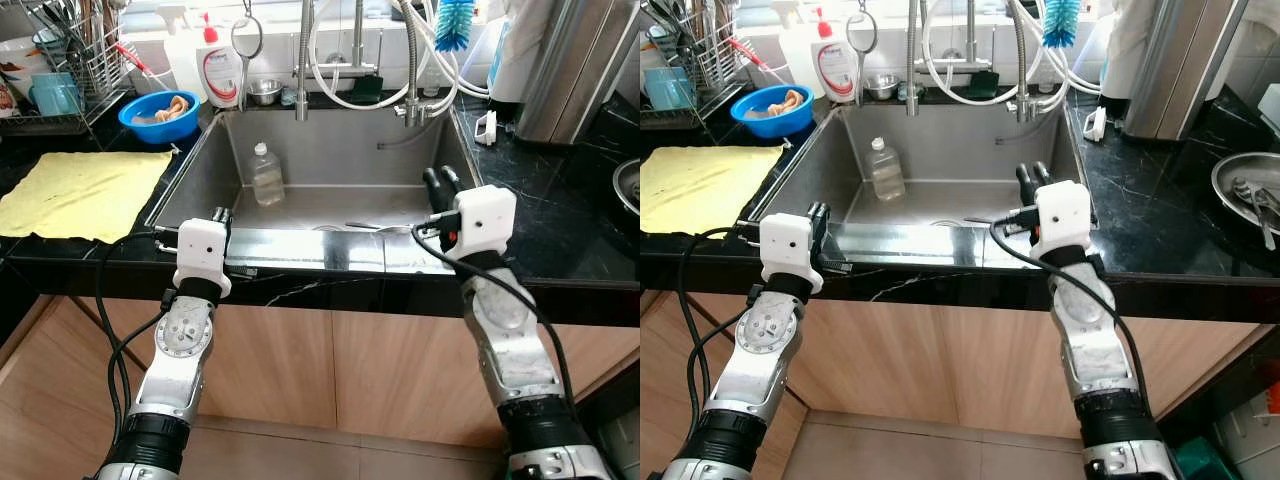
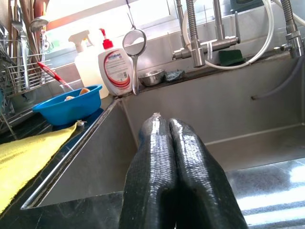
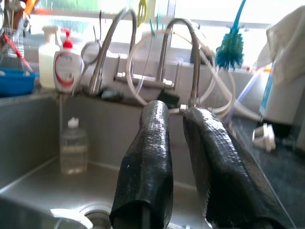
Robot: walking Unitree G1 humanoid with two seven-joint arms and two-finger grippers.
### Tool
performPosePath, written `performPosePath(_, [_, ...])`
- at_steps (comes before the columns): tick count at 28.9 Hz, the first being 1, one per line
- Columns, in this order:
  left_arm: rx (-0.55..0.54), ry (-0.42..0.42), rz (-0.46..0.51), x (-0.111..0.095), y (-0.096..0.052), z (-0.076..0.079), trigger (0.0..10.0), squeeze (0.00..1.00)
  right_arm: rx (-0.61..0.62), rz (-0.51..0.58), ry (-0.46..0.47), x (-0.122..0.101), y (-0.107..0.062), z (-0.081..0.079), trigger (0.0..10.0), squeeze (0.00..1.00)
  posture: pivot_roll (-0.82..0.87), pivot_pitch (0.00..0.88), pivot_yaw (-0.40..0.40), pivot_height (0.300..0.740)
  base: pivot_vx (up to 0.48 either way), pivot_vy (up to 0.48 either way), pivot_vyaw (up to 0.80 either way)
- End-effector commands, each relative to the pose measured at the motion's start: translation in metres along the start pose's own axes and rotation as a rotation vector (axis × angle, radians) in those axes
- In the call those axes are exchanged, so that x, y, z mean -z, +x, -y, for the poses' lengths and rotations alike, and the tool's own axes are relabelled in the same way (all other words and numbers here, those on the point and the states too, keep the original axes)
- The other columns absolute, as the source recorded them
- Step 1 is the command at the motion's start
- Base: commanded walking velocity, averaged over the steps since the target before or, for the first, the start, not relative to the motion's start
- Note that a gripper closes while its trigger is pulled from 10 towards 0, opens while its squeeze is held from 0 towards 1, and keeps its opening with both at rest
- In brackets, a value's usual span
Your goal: Kitchen organization
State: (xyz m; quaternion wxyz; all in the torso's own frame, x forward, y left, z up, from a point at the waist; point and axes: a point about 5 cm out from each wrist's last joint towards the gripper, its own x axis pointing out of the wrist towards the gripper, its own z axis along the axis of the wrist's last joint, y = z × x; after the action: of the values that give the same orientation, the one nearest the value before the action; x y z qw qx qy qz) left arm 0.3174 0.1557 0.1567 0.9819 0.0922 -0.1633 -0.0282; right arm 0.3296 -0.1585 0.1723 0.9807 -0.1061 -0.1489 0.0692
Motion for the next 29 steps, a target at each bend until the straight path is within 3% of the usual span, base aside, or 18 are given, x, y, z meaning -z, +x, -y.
performPosePath(1, [-0.020,-0.003,0.030,-0.006,0.001,-0.004,10.0,0.00,-0.007,0.043,0.003,-0.012,0.003,-0.003,10.0,0.00,-0.22,0.000,0.058,0.731,0.000,0.000,0.00])
performPosePath(9, [-0.018,-0.002,0.020,-0.005,0.001,-0.003,10.0,0.00,0.010,0.025,0.012,-0.016,0.007,-0.001,10.0,0.00,-0.22,0.000,0.057,0.731,0.000,0.000,0.00])
performPosePath(13, [-0.007,0.011,0.018,-0.004,0.002,-0.001,10.0,0.00,0.012,0.016,0.011,-0.017,0.008,-0.001,10.0,0.00,-0.23,0.000,0.059,0.731,0.000,0.000,-0.76])
performPosePath(25, [-0.010,0.013,0.023,-0.004,0.002,-0.001,10.0,0.00,0.006,0.004,0.006,-0.017,0.013,-0.005,10.0,0.00,-0.22,0.000,0.054,0.731,0.000,-0.391,-0.05])
performPosePath(29, [-0.010,0.011,0.026,-0.005,0.003,-0.001,10.0,0.00,-0.016,0.008,0.015,-0.018,0.014,-0.007,10.0,0.00,-0.22,0.000,0.052,0.731,0.000,-0.401,-0.69])
